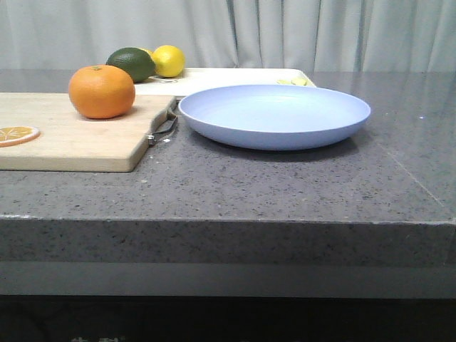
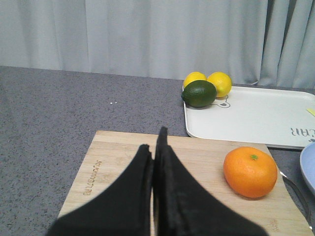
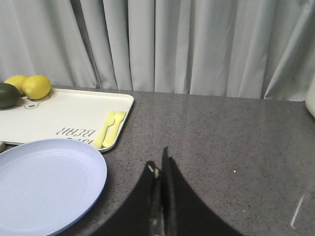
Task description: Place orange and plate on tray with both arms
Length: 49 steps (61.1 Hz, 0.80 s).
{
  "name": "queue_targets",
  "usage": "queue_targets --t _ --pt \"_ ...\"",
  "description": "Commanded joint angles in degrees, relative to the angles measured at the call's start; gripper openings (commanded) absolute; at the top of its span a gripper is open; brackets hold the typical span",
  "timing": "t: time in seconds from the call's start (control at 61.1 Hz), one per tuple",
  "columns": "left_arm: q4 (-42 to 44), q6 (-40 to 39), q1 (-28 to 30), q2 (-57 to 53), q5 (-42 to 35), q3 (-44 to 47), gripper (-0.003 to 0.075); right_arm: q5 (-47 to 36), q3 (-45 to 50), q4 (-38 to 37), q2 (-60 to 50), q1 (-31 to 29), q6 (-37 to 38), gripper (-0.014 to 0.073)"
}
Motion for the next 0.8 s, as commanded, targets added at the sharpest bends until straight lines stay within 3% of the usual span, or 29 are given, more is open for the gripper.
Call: queue_targets --t 0.0,0.082,0.196,0.262,0.311,0.573,0.688,0.786 --pt "-0.2 -0.5 0.0 0.5 -5.6 -2.3 0.0085 -4.7 -2.2 -0.4 0.7 -0.2 -0.1 -0.0056" --pt "-0.2 -0.5 0.0 0.5 -5.6 -2.3 0.0265 -4.7 -2.2 -0.4 0.7 -0.2 -0.1 0.0064" --pt "-0.2 -0.5 0.0 0.5 -6.0 -1.8 0.0581 -4.5 -2.2 -0.4 0.8 -0.2 -0.1 0.0357" --pt "-0.2 -0.5 0.0 0.5 -5.9 -1.5 0.068 -4.3 -2.2 -0.4 0.8 -0.2 -0.1 0.053" --pt "-0.2 -0.5 0.0 0.5 -5.7 -1.4 0.0704 -4.3 -2.2 -0.4 0.9 -0.2 -0.1 0.0617" --pt "-0.3 -0.6 0.0 0.5 -6.6 -1.3 0.0665 -4.3 -2.2 -0.4 0.9 -0.2 -0.1 0.0591" --pt "-5.1 -0.8 0.0 1.4 -9.3 -1.9 0.0638 -4.3 -2.2 -0.4 0.9 -0.2 -0.1 0.0591" --pt "-5.3 -0.8 -0.6 5.0 -4.9 -4.5 0.0619 -4.3 -2.2 -0.4 0.9 -0.2 -0.1 0.0591"
